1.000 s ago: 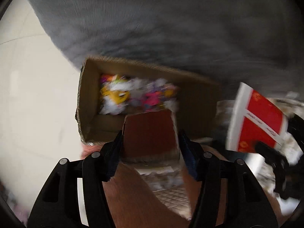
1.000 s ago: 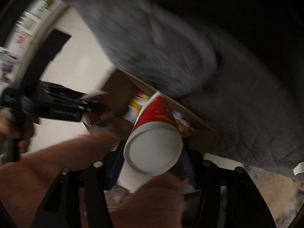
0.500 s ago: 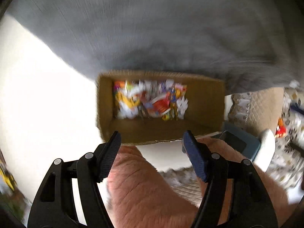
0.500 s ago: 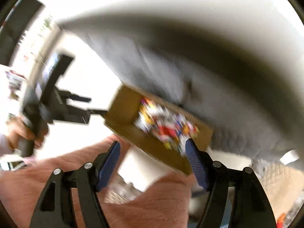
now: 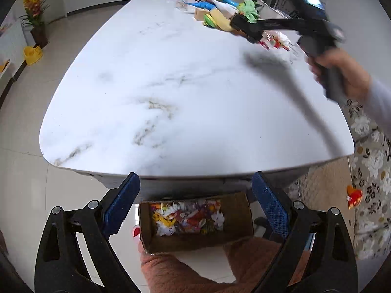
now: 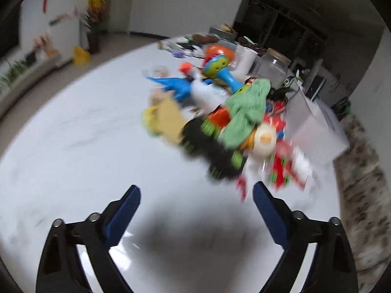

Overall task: Collect trash
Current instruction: 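Grasp the black toy car with the right gripper while the left grasps a yellow piece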

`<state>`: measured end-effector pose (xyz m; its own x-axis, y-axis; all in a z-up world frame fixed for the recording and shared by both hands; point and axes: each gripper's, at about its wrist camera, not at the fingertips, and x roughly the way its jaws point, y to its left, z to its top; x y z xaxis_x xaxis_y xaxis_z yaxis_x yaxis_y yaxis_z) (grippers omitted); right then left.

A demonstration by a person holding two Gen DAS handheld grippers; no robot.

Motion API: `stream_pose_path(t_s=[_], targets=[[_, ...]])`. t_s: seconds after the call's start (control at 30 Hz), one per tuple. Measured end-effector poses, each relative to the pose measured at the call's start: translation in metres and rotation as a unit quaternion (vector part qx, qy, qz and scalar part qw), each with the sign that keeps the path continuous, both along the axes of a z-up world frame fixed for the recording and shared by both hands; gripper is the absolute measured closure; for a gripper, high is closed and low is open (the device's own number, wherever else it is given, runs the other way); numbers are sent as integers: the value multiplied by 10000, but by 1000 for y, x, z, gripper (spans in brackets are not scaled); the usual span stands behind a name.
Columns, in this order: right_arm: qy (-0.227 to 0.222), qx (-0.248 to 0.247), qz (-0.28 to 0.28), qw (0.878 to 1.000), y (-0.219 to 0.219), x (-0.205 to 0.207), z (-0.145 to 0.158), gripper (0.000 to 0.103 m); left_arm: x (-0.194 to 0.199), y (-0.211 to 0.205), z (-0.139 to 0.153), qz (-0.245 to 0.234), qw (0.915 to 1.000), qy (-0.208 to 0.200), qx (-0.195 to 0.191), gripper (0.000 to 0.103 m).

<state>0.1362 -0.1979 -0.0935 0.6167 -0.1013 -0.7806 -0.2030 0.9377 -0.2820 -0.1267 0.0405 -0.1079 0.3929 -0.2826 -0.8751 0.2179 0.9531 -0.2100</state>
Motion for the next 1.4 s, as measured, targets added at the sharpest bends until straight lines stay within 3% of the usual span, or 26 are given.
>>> stream_pose_path(t_s=[0.07,0.2,0.3,0.37,0.4,0.53,0.63,0.77,0.9,1.2,1.3,1.33,1.4], targets=[[164,-313,-122,9993,-1,34,-18,17,-1,1,-6,115,9999,78,-47,12],[499,-890,2,9948,7,63,-46,37,-3,5,-19,252,9988,354,-221,12],[399,-1360,29,9899,11,57,-42,63,-5,4,-22,219,9989,406,-118,12],[576,-373,-22,9976,-7,41,-22,66,-4,3,-20,192,9990,381,-158,12],[597,-52,-13,9982,-15,29,-14,72,-3,3,-20,180,9990,377,-185,12],[763,906,-236,9927,-52,-15,3,72,10,-3,-17,83,9990,364,-248,12],[790,1736,-520,9803,-77,-61,17,72,24,-12,-5,-35,9997,182,-159,12],[622,2345,-744,9673,-95,-115,34,72,57,-31,13,-153,9998,-99,-26,12],[467,2758,-871,9561,-107,-160,51,72,115,-63,22,-308,9986,-344,258,12],[493,3028,-1122,9451,-120,-213,46,72,301,-152,23,-167,9973,-213,679,12],[581,3085,-1227,9415,-126,-220,38,72,338,-179,19,-220,9903,-250,1346,12],[602,3097,-1243,9407,-128,-221,37,72,350,-190,12,-315,9846,-201,1705,12],[610,3064,-1266,9415,-130,-225,35,72,365,-200,-2,-389,9778,-6,2059,12]])
